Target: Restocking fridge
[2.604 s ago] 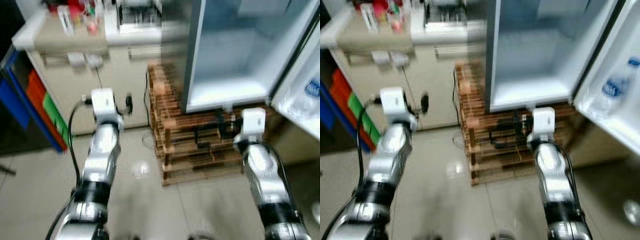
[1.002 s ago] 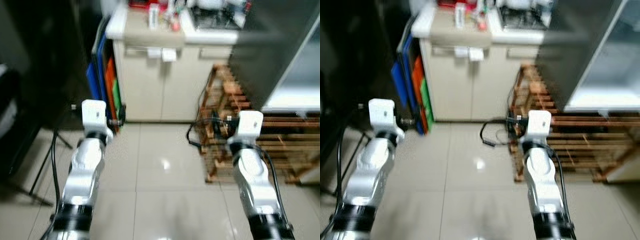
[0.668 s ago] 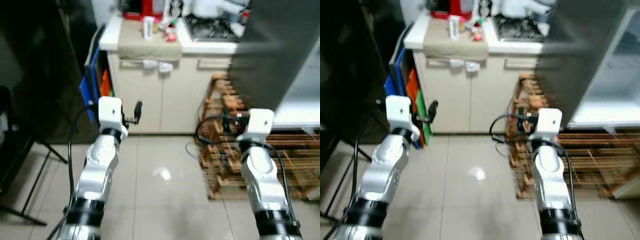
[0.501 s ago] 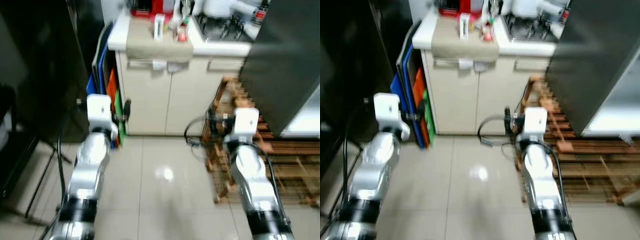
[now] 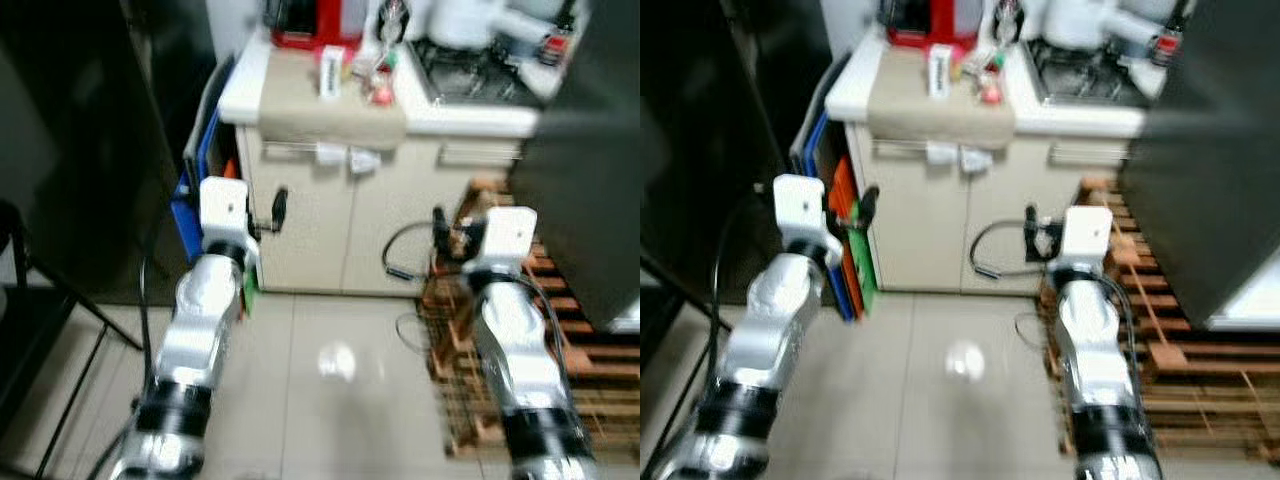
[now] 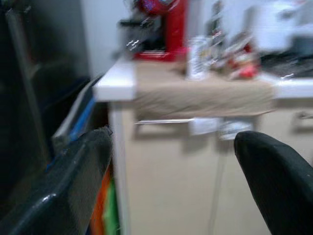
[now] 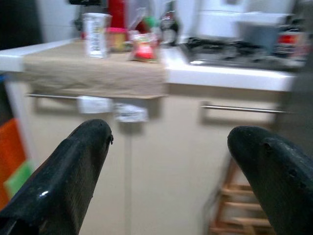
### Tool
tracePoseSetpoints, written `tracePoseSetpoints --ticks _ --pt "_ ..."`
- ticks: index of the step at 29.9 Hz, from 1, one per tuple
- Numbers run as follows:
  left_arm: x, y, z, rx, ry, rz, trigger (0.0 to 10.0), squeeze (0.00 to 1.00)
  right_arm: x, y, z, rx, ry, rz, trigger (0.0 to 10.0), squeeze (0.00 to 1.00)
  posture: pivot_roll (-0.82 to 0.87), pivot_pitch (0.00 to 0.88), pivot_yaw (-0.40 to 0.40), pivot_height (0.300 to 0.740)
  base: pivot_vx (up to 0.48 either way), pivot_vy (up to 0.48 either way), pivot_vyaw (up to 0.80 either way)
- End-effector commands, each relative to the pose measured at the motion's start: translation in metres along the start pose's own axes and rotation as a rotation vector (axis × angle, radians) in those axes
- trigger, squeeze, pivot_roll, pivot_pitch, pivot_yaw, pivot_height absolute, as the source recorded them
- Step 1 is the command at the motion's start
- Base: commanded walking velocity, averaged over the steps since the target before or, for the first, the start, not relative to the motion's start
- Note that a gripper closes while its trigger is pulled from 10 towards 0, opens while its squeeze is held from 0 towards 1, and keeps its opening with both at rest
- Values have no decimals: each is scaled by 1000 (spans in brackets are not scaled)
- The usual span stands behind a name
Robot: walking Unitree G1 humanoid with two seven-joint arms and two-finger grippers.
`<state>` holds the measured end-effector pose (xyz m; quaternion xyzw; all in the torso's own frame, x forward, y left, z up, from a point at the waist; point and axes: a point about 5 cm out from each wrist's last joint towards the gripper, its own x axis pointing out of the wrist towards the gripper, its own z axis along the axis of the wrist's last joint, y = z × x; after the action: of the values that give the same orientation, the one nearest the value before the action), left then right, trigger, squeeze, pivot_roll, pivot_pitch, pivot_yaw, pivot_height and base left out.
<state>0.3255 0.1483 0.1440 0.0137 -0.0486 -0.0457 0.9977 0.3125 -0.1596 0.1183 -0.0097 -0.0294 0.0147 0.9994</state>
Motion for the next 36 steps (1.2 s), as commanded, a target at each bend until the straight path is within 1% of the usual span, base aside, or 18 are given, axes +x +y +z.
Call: tracePoseSetpoints --ticks 1,4,13,18,23,27,29,30,32,33,35,36 --pt "3 -10 3 -24 -8 -30 10000 0 1 -13 3 -19 -11 -38 10000 94 -84 0 4 740 480 0 0" --pt "3 -10 2 -45 -6 -23 10000 0 2 -12 5 -22 -23 -33 10000 98 -82 0 4 740 472 0 0" --pt "4 -13 3 -39 -7 -39 10000 0 1 -13 4 -26 -21 -29 10000 98 -85 0 6 740 472 0 0" --pt "8 -16 6 -52 -13 -57 10000 0 2 -13 5 -33 -29 -32 10000 98 -94 0 16 740 478 0 0" --pt "10 -21 6 -63 -23 -76 10000 0 4 -11 9 -38 -52 -31 10000 98 -102 0 16 740 480 0 0" --pt "11 -26 6 -69 -27 -81 10000 0 6 -15 10 -38 -48 -44 10000 102 -111 0 7 740 480 0 0" --pt "12 -27 9 -77 -46 -87 10000 0 6 -15 12 -45 -55 -37 10000 102 -115 0 -1 740 480 0 0" --pt "12 -26 11 -54 -66 -76 10000 0 6 -14 12 -51 -57 -30 10000 102 -112 0 -5 740 480 0 0" --pt "15 -18 12 17 -58 -6 10000 0 5 -13 12 -56 -57 -23 10000 98 -110 0 -5 740 0 0 0" --pt "16 -16 16 8 -84 7 10000 0 4 -14 12 -55 -57 -23 10000 102 -102 0 -3 740 0 0 0" --pt "16 -15 23 2 -123 3 10000 0 4 -14 11 -53 -57 -26 10000 98 -99 0 -2 740 0 0 0" --pt "16 -16 27 -19 -138 -5 10000 0 4 -13 10 -51 -55 -26 10000 98 -94 0 6 740 281 -386 0"
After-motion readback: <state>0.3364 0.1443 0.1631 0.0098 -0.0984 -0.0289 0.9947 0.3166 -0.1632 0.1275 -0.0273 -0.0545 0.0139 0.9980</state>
